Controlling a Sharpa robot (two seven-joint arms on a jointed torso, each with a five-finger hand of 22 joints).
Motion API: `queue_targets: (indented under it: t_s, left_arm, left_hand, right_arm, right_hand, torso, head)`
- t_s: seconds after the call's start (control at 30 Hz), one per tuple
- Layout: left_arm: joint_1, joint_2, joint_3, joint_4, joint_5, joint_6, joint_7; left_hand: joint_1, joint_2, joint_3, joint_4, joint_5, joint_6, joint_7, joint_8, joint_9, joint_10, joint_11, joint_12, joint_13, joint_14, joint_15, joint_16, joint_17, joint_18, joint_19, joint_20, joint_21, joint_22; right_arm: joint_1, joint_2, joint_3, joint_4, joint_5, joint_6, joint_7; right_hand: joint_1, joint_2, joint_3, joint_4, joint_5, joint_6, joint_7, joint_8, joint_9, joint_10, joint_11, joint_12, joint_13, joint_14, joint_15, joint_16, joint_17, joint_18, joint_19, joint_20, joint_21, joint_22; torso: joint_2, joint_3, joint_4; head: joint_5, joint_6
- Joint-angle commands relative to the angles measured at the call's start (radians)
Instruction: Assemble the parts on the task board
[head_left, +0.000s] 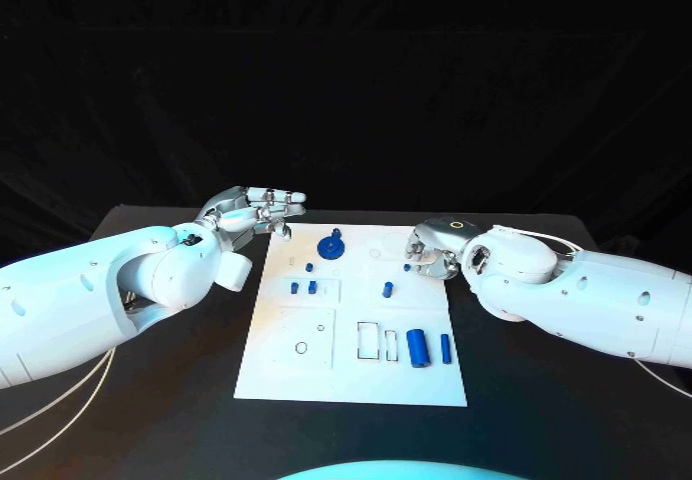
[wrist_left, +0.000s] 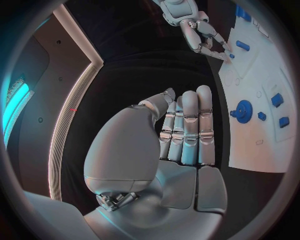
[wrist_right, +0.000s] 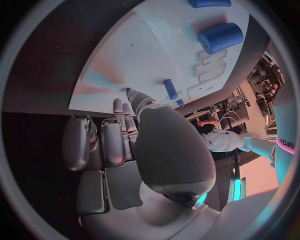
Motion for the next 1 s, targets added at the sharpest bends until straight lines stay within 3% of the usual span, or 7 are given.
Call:
queue_targets:
  t_s: [0.03, 0.3, 0.53, 1.0]
  left_arm:
    - [0.001, 0.0, 0.001, 0.008, 0.057, 0.009, 0.039]
    - [0.0, 0.001, 0.001, 0.015, 0.06, 0.012, 0.042]
    - [0.0, 0.002, 0.001, 0.017, 0.061, 0.013, 0.041]
    - [0.0, 0.0, 0.001, 0.019, 0.061, 0.014, 0.029]
  left_hand:
    - [0.002, 0.011, -0.007, -0.003, -0.001, 0.003, 0.005, 0.0, -0.001, -0.006, -0.002, 0.007, 0.002, -0.007, -0.002, -0.004, -0.002, 0.014, 0.0, 0.0, -0.008, -0.002]
    - [0.003, 0.013, -0.008, -0.004, -0.001, 0.002, 0.005, 0.0, -0.001, -0.008, -0.001, 0.009, 0.002, -0.007, -0.002, -0.006, -0.004, 0.014, 0.001, 0.0, -0.01, -0.004]
    - [0.004, 0.014, -0.009, -0.005, -0.001, 0.001, 0.006, 0.0, -0.002, -0.009, -0.001, 0.01, 0.002, -0.008, -0.002, -0.007, -0.006, 0.014, 0.002, 0.0, -0.012, -0.005]
    - [0.004, 0.015, -0.014, -0.009, -0.001, -0.006, 0.009, -0.003, -0.003, -0.016, 0.002, 0.014, 0.002, -0.01, -0.001, -0.01, -0.011, 0.013, 0.003, 0.0, -0.018, -0.01]
  right_arm:
    - [-0.006, 0.013, 0.0, -0.016, -0.029, 0.019, -0.001]
    - [-0.015, 0.035, 0.0, -0.037, -0.02, 0.012, 0.011]
    - [-0.019, 0.05, 0.0, -0.052, -0.007, 0.011, 0.02]
    - [-0.03, 0.063, 0.0, -0.07, 0.002, 0.027, 0.021]
  right_hand:
    - [0.007, -0.008, 0.021, -0.008, 0.001, 0.013, 0.001, -0.007, 0.0, 0.012, 0.0, -0.008, -0.009, 0.036, 0.002, 0.006, 0.002, -0.014, 0.007, -0.002, 0.003, 0.109]
    - [-0.006, -0.016, 0.08, -0.031, 0.011, 0.029, 0.005, -0.014, 0.001, 0.039, 0.003, -0.017, -0.033, 0.036, 0.006, 0.01, 0.004, -0.015, 0.011, 0.003, 0.01, 0.117]
    - [-0.017, -0.017, 0.098, -0.038, 0.011, 0.037, 0.006, -0.015, 0.003, 0.05, 0.003, -0.019, -0.04, 0.036, 0.006, 0.012, 0.005, -0.016, 0.013, 0.004, 0.015, 0.121]
    - [-0.039, -0.009, 0.132, -0.083, 0.009, 0.101, -0.009, 0.009, 0.022, 0.126, -0.017, -0.004, -0.041, 0.038, -0.008, 0.021, 0.013, -0.023, 0.03, -0.005, 0.048, 0.144]
  torso:
    - [0.0, 0.0019, 0.0007]
    - [0.001, 0.0015, -0.0017]
    - [0.001, 0.002, -0.0009]
    - [0.001, 0.0026, -0.0023]
  head:
    - [-0.001, -0.001]
    - [0.001, 0.001]
    - [-0.001, -0.001]
    - [0.004, -0.01]
